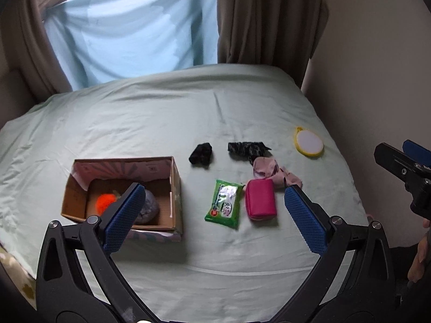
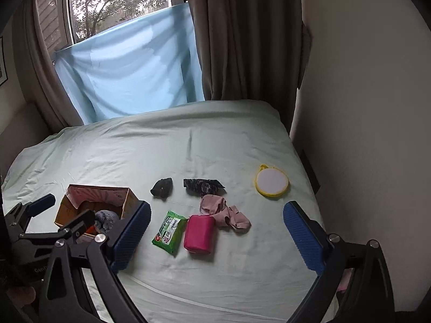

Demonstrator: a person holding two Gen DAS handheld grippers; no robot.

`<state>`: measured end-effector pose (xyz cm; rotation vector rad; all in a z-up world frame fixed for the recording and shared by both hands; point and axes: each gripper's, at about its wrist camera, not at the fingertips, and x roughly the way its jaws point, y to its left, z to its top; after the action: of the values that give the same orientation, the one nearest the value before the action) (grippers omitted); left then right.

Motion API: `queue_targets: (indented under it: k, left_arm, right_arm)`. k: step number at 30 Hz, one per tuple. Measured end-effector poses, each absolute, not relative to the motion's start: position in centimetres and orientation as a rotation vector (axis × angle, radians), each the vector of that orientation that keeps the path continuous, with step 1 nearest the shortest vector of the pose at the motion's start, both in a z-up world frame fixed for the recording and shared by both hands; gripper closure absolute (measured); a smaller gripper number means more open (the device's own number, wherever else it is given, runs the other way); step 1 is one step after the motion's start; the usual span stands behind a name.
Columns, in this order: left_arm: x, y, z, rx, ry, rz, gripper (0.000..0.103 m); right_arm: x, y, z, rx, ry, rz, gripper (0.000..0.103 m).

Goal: Organize soft objects
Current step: 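Grasp the green wipes pack with the left tool while the right tool grasps the pink pouch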

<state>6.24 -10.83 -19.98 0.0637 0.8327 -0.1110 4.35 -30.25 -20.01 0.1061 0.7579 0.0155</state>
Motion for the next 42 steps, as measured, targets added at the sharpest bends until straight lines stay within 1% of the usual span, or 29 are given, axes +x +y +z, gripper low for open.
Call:
queue_targets:
  k: [11, 15, 18, 20, 25, 29, 32, 35, 36, 37, 39, 41, 42]
  left_arm:
    - [12.0, -13.8, -31.4, 0.212, 1.002, -0.131, 0.001]
    - [14.1, -14.4, -36.0, 0.262, 1.049, -0.134, 0.004]
    - [15.3, -14.9, -38.8, 0.307, 1.082, -0.133, 0.009]
    - [16.2, -15.4, -40.7, 0.354, 1.104, -0.126, 0.01]
    - [17.8, -15.0, -44.3, 0.333, 1.183, -0.143, 0.01]
    - [18.5, -15.0, -46.2, 0.316, 1.222, -0.164, 0.011]
    - [19.2, -15.0, -47.4, 0.305, 1.241, -0.178, 0.011]
    - [19.9, -14.9, -48.4, 0.295, 1.258, -0.182, 0.017]
    - [20.1, -14.9, -48.7, 0.291, 1.264, -0.185, 0.022]
    - [20.3, -14.8, -49.1, 0.284, 1.273, -0.191, 0.027]
    - [20.7, -14.8, -49.6, 0.267, 1.292, -0.209, 0.031]
    - [21.1, -14.6, -49.9, 0.241, 1.304, -0.224, 0.034]
    - [21.2, -14.5, -50.0, 0.234, 1.306, -0.23, 0.037]
  right_arm:
    - [10.4, -30.8, -29.7, 0.204, 0.903, 0.064, 0.005]
    - [12.5, -30.2, -33.8, 0.226, 0.958, 0.074, 0.005]
    - [14.3, -29.7, -36.8, 0.247, 1.009, 0.075, 0.005]
    - [15.6, -29.3, -38.8, 0.254, 1.059, 0.077, 0.005]
    - [17.7, -28.2, -42.9, 0.275, 1.148, 0.07, 0.005]
    - [18.9, -27.4, -45.3, 0.297, 1.208, 0.083, 0.005]
    - [19.8, -27.0, -46.7, 0.297, 1.245, 0.083, 0.008]
    - [20.5, -26.9, -48.0, 0.32, 1.278, 0.087, 0.012]
    - [20.7, -26.8, -48.4, 0.321, 1.288, 0.088, 0.013]
    - [20.9, -26.7, -48.7, 0.319, 1.297, 0.09, 0.015]
    - [21.2, -26.4, -49.2, 0.308, 1.314, 0.084, 0.021]
    - [21.4, -26.1, -49.6, 0.316, 1.325, 0.088, 0.028]
    - [21.4, -25.8, -49.7, 0.313, 1.33, 0.083, 0.029]
